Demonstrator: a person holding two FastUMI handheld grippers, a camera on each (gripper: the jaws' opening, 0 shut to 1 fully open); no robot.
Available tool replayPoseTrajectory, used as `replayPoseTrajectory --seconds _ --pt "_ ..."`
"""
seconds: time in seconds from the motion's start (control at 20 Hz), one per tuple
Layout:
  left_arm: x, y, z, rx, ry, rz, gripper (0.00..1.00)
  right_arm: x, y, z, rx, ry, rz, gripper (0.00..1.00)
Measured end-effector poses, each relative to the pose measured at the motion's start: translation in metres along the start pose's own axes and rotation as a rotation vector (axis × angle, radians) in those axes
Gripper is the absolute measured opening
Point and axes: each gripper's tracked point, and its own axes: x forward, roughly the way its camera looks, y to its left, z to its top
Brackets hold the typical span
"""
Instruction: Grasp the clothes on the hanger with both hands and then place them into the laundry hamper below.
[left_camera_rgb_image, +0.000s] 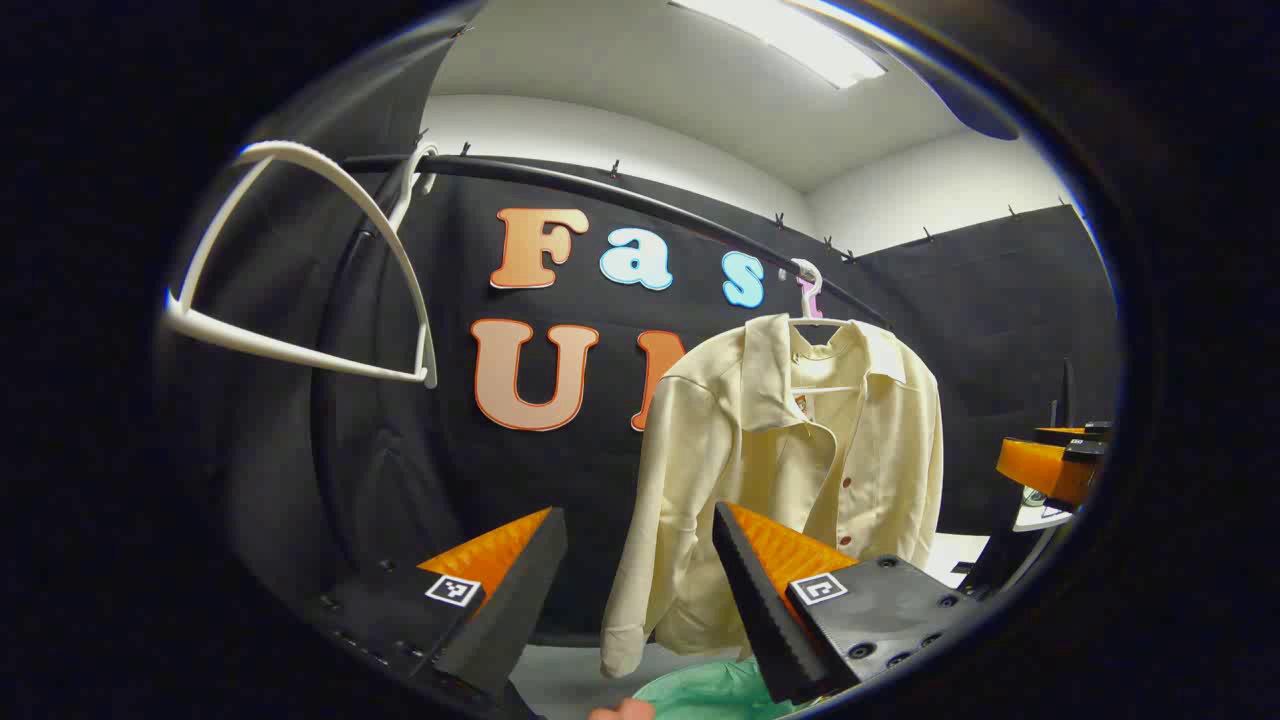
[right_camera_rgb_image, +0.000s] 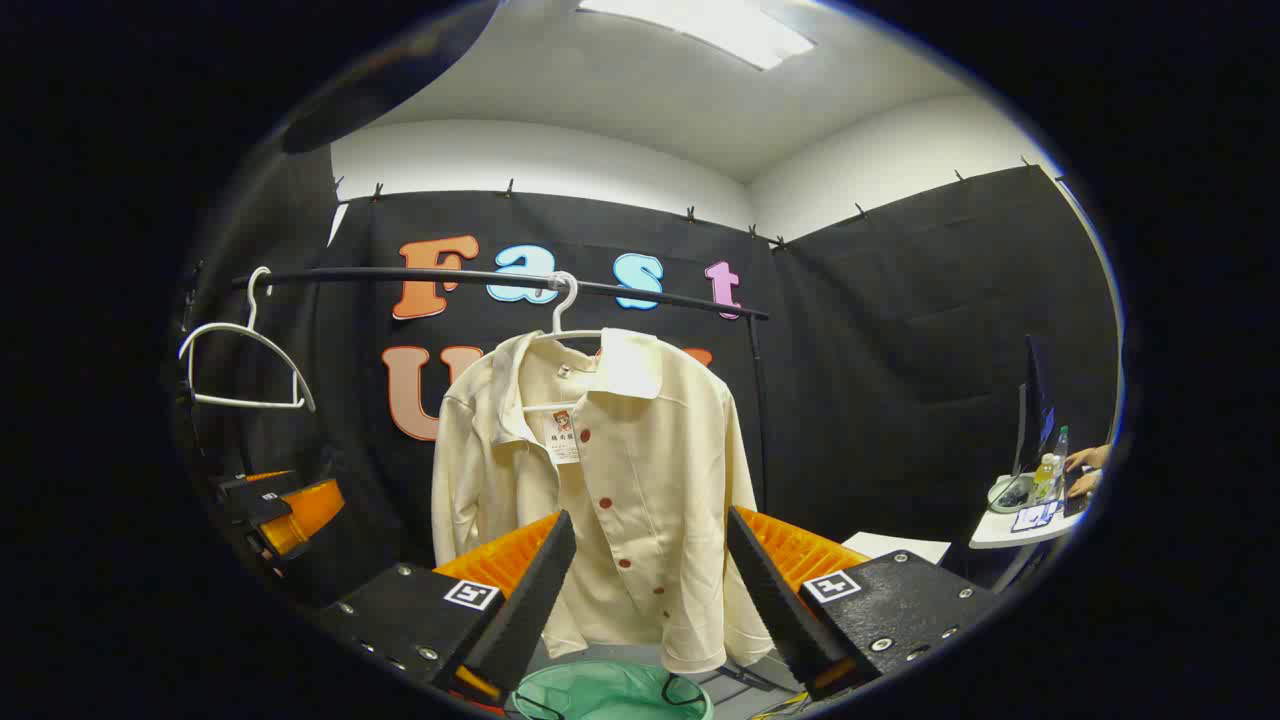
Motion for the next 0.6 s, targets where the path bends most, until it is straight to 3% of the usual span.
replayPoseTrajectory --seconds 0.05,0.15,0.6 --pt "-0.001 0.0 0.0 0.0 -0.002 0.001 0.96 0.0 0.001 0.001 -0.003 -0.002 0.002 0.95" --pt "0.0 -0.003 0.001 -0.004 -0.002 -0.003 1.0 -0.002 0.004 0.0 -0.008 -0.002 0.005 0.95" --pt "0.004 -0.014 0.015 -0.001 -0.04 -0.028 0.96 -0.001 0.003 0.002 -0.01 -0.02 -0.003 0.95"
